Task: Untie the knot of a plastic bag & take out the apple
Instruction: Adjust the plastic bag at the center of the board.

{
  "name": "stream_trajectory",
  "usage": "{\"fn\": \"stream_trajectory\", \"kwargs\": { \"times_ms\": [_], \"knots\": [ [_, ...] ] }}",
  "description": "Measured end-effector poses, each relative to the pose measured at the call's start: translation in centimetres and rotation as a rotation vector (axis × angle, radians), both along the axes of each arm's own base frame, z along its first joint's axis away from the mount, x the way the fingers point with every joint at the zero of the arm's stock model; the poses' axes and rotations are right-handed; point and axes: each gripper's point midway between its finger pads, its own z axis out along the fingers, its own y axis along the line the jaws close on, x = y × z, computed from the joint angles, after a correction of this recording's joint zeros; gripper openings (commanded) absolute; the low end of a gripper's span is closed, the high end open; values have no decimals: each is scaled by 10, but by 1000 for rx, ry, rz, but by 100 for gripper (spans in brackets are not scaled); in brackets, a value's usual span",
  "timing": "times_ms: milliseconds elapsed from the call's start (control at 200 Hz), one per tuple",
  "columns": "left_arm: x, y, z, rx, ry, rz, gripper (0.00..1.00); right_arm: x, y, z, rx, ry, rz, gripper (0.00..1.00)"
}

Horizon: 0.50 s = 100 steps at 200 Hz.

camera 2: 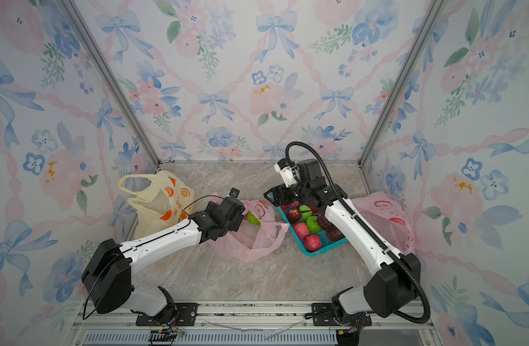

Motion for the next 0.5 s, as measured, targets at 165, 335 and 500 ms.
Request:
{"fn": "stream_trajectory", "kwargs": {
  "times_ms": [165, 335, 500],
  "knots": [
    [6, -13, 19, -103, 39, -38, 98, -6, 6, 1, 20, 13, 30, 78],
    [3, -14, 19, -132, 96, -53, 98, -7, 8, 1, 24, 15, 37, 78],
    [-4, -15, -4, -95, 178, -64, 97, -12, 13, 2, 24, 18, 57, 79]
  ]
}}
